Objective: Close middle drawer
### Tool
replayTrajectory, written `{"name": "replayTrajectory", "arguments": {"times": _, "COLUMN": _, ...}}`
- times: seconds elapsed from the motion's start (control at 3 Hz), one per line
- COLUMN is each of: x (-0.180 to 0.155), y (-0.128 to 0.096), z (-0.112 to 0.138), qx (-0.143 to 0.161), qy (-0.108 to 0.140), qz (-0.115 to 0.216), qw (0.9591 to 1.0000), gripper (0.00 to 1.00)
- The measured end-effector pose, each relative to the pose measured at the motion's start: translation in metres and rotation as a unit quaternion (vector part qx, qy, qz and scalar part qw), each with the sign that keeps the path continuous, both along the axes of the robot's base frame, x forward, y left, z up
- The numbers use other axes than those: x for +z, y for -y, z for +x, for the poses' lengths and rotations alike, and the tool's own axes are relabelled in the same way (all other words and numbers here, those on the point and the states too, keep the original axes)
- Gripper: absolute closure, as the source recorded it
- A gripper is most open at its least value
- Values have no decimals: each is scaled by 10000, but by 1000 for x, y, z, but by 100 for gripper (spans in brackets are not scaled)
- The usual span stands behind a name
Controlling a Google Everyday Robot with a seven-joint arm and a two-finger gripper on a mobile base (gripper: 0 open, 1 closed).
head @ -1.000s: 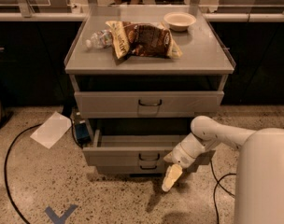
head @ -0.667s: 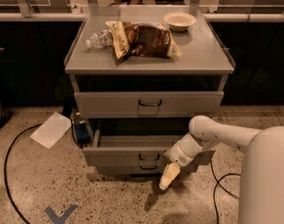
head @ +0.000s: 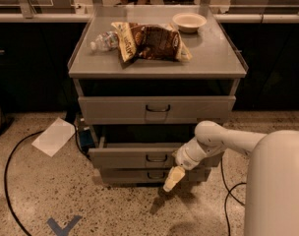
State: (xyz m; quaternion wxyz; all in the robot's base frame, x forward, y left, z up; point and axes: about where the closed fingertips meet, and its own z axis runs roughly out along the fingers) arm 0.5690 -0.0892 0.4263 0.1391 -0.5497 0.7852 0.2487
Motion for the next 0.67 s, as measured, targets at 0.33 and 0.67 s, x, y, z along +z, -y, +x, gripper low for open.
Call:
{"name": "replayTrajectory", "arguments": {"times": 0.33, "x": 0, "y": 0, "z": 0, "qx": 0, "qy": 0, "qz": 0, "qw": 10000, "gripper": 0}}
{"name": "replayTrajectory", "arguments": {"times": 0.67, "x": -10, "y": 1, "z": 11, "qx": -4, "qy": -28, "qz": -31, "qw": 10000, "gripper": 0}}
